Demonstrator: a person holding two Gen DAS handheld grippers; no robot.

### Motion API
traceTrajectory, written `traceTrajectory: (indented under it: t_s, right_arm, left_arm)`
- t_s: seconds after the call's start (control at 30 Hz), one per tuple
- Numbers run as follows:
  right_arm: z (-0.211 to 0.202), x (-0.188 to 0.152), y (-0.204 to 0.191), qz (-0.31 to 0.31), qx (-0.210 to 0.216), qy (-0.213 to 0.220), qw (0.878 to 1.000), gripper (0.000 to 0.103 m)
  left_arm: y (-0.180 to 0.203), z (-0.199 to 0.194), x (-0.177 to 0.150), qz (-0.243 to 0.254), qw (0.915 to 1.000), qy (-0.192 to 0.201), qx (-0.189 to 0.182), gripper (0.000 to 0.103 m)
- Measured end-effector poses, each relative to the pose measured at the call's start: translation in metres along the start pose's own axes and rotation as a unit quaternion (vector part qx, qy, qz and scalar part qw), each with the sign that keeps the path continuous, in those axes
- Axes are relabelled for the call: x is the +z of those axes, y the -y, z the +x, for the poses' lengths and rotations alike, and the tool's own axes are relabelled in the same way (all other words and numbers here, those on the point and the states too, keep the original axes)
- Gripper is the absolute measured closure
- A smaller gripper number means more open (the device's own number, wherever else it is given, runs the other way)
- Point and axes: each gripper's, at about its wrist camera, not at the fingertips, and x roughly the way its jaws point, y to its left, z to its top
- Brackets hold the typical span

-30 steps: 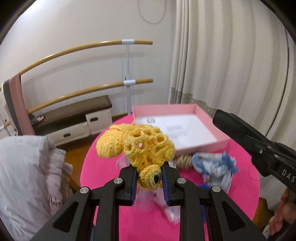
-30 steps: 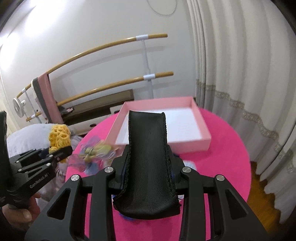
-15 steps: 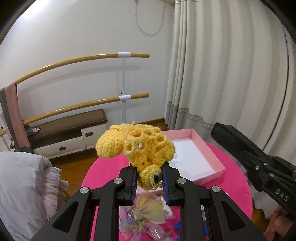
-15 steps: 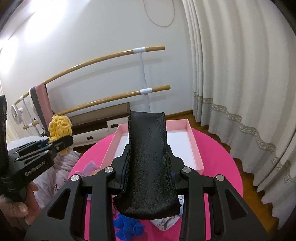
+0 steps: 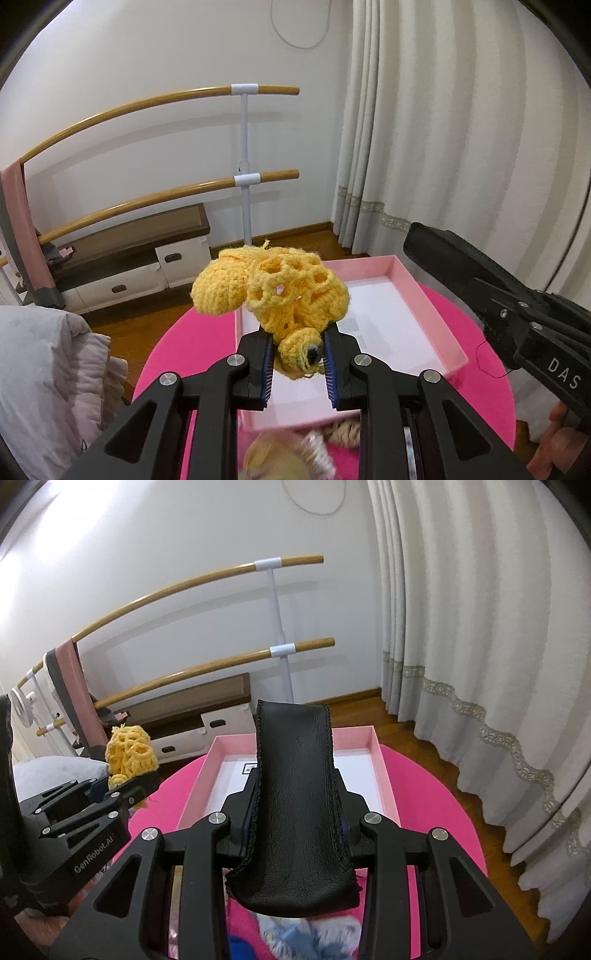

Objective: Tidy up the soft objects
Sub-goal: 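Carry the yellow fish and black case into the pink box and release both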

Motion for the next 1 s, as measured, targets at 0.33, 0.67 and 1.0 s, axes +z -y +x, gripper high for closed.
traceTrajectory:
  t_s: [0.33,0.67,1.0]
  right_arm:
    - [0.076,0.026,0.018,0.01,0.007,-0.062,0.998,0.071]
    - [0.136,0.02,0.036,0.026,0.017,-0.121,0.992,0.07]
    - [0.156,0.012,0.041,0.041,0.014,-0.143,0.989,0.052]
  left_arm:
    - [0.026,0.11,0.052,-0.006,0.9991,-0.042,0.007,0.083]
    - [0.028,0.198,0.084,-0.004,0.997,-0.074,0.021,0.083]
    - [0.025,0.232,0.088,0.004,0.9958,-0.087,0.028,0.045]
